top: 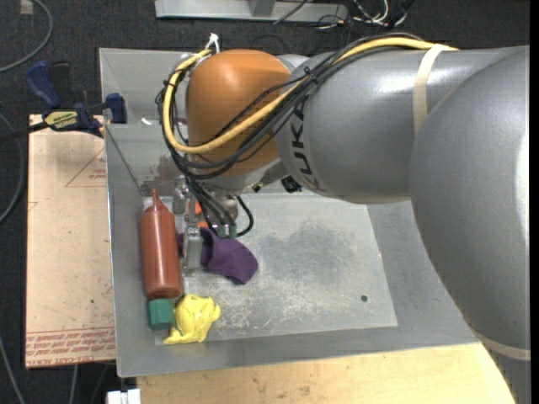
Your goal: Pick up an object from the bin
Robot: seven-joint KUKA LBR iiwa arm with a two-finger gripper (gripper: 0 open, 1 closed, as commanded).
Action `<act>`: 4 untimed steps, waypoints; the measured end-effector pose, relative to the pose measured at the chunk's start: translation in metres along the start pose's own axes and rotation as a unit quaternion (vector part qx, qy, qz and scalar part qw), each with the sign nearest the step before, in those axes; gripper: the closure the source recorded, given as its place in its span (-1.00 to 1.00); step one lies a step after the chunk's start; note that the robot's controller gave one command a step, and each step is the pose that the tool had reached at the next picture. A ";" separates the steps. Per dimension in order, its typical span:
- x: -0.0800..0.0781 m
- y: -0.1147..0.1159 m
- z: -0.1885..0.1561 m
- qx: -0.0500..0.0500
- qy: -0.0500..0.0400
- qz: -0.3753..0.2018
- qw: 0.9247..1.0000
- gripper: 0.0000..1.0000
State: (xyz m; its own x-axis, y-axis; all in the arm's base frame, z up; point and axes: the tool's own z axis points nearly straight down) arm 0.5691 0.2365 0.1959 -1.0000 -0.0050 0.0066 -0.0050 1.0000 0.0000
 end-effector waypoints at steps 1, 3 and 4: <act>-0.002 -0.001 -0.005 -0.001 -0.004 0.002 1.000 -1.00; 0.015 -0.044 -0.068 -0.001 -0.005 -0.052 0.999 -1.00; 0.017 -0.060 -0.028 -0.002 -0.007 -0.054 0.999 -1.00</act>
Offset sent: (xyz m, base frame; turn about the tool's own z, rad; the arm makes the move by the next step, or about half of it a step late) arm -0.0128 -0.0539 0.0624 -0.0200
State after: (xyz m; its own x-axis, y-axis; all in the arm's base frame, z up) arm 0.5522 0.1763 0.2246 -0.9936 -0.1131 -0.0070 -0.1131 0.9936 0.0043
